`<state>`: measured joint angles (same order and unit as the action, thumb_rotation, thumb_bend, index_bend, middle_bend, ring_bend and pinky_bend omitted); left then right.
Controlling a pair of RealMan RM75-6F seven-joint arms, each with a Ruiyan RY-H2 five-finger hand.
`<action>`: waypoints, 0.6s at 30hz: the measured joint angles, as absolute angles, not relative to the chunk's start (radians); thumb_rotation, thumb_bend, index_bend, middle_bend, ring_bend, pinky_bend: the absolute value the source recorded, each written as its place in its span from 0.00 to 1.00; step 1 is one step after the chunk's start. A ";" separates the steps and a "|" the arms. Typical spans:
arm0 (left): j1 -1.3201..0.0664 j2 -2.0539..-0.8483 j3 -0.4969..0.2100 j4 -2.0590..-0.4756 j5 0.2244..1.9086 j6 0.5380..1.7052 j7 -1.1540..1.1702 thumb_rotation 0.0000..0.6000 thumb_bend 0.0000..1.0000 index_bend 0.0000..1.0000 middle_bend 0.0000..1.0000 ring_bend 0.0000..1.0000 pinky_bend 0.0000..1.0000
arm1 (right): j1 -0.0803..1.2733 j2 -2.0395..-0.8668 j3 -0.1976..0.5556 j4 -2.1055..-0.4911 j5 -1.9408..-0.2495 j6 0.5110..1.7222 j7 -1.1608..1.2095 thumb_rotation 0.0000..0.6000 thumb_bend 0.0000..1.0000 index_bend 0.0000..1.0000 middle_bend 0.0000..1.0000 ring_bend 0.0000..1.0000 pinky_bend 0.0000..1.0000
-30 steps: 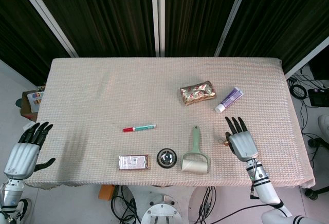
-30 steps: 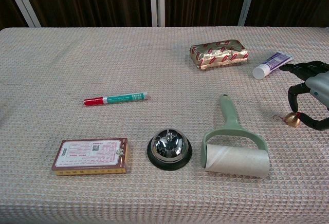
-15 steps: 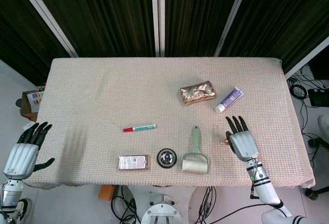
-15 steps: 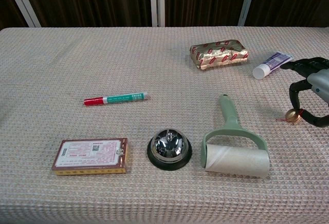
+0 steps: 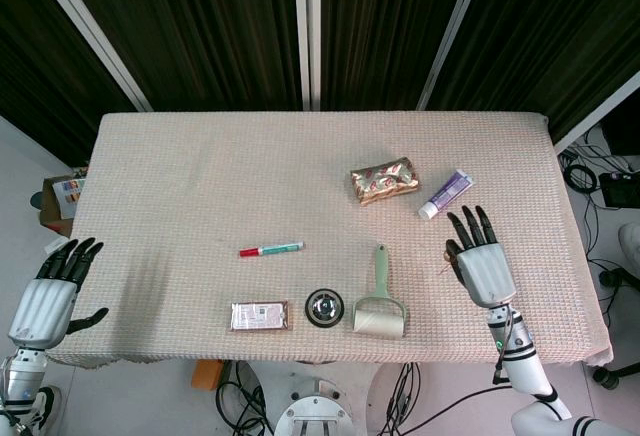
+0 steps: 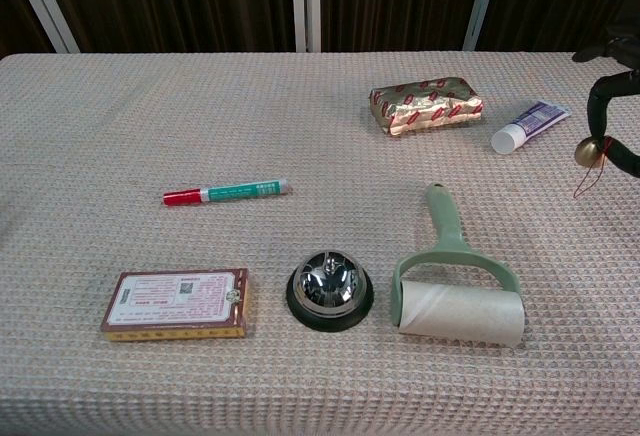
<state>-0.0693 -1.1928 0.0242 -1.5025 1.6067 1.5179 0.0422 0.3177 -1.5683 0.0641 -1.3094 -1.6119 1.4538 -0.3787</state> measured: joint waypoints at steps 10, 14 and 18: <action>-0.069 -1.190 0.025 -1.505 1.604 1.515 0.044 1.00 0.11 0.08 0.07 0.04 0.16 | 0.307 -1.584 0.074 -1.212 -1.591 1.446 -0.441 1.00 0.47 0.88 0.19 0.00 0.00; -0.072 -1.193 0.024 -1.502 1.600 1.509 0.043 1.00 0.11 0.08 0.07 0.04 0.16 | 0.307 -1.583 0.074 -1.228 -1.586 1.428 -0.345 1.00 0.44 0.89 0.19 0.00 0.00; -0.073 -1.193 0.025 -1.504 1.604 1.508 0.045 1.00 0.11 0.08 0.07 0.04 0.16 | 0.302 -1.584 0.076 -1.220 -1.580 1.433 -0.361 1.00 0.45 0.91 0.20 0.00 0.00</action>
